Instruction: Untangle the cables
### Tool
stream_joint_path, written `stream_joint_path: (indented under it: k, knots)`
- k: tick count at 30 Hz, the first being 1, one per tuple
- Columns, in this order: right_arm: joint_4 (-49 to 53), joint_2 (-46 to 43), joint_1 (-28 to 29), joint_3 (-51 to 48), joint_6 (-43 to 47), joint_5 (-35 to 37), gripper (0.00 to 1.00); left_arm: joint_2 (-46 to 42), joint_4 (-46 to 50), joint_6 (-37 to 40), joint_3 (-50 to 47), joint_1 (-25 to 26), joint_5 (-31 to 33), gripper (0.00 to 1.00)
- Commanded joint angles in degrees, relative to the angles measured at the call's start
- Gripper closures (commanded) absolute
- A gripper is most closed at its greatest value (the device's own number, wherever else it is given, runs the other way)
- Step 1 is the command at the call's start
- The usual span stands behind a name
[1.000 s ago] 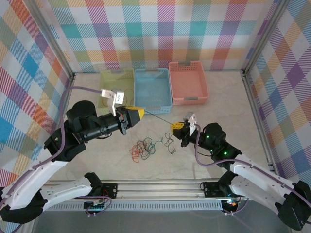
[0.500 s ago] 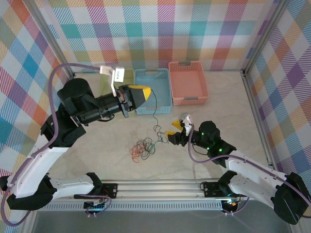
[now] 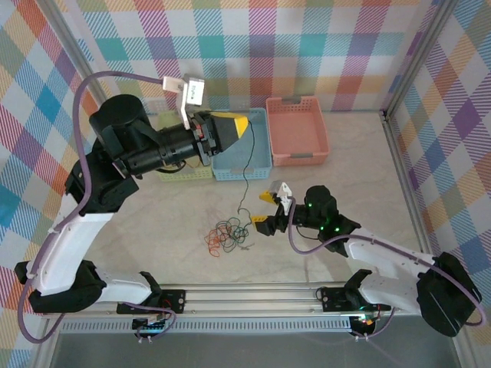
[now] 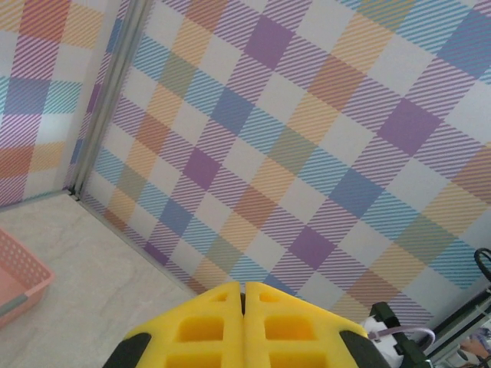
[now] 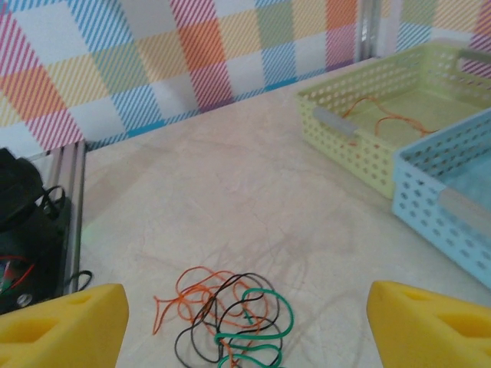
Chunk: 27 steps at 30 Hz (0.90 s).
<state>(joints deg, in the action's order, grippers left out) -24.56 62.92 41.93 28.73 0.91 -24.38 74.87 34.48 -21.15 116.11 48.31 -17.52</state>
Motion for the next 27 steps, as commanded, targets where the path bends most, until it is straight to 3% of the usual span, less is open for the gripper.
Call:
stream_joint_path:
  k: [1,15,25,27]
  knots:
    - [-4.75,1.88,-0.1,0.38,1.3,-6.81,0.18,0.4,1.75,1.59,4.53,0.35,-1.12,1.0]
    - [-7.0,12.22,1.87,1.71,3.85,-13.86,0.24,6.58,6.04,4.89,15.7,0.25,-0.94,1.0]
    - [-1.59,7.03,2.45,-0.35,11.76,-15.28,0.21,7.31,6.12,6.46,15.96,0.21,-0.94,1.0]
    - [-4.27,5.24,2.45,-2.21,11.91,-13.77,0.19,7.09,5.12,6.12,15.05,0.23,-1.44,1.0]
